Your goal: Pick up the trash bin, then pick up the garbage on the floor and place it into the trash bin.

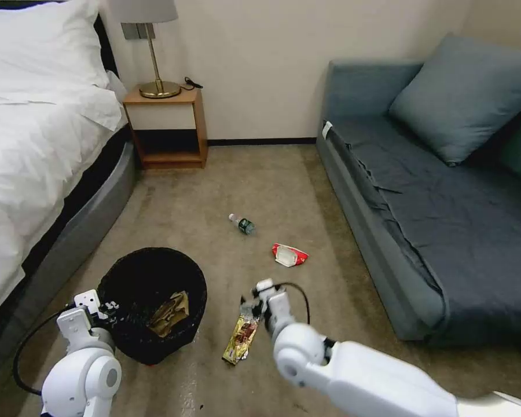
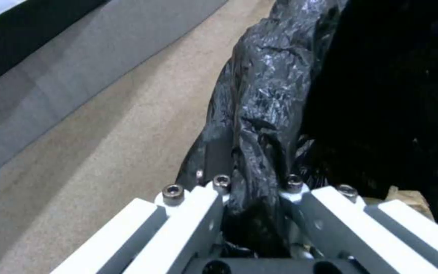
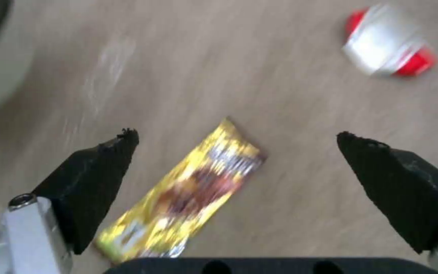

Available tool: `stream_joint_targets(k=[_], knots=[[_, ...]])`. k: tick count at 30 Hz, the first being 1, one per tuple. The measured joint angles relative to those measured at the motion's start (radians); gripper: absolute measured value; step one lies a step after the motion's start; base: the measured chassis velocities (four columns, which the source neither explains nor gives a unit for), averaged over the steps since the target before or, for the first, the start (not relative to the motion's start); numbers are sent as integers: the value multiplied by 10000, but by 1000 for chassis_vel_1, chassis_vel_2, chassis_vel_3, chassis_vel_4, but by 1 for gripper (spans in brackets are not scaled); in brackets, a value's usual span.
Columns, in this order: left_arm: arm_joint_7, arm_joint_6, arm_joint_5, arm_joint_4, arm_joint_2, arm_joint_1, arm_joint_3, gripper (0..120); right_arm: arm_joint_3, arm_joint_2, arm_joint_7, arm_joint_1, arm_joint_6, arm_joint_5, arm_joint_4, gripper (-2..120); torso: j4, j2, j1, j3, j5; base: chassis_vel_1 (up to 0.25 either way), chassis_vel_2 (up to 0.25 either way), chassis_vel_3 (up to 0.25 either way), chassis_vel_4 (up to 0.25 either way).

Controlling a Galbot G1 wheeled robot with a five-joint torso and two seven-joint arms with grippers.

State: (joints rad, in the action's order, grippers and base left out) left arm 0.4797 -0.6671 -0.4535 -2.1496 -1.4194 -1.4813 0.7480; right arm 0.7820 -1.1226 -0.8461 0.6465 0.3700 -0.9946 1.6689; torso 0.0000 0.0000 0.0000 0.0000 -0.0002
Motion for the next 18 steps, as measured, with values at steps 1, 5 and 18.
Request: stream_joint_targets(k=[1,5,18], knots=[[0,0,0,0,0,0,0,2,0,0,0,0,0,0,0,100,0,0,0,0,0,0,0,0,0],[-3,12,-14,0,-2,-24,67,2,558,-657,12,-209,-60,-192,-987,100,0,0,0,1,1,0,0,0,0],[-48,122,-80,43,-16,-80,279,2,1911,-1485,84,-860,-45,-642,-2312,100,0,0,0,1,0,0,0,0,0]])
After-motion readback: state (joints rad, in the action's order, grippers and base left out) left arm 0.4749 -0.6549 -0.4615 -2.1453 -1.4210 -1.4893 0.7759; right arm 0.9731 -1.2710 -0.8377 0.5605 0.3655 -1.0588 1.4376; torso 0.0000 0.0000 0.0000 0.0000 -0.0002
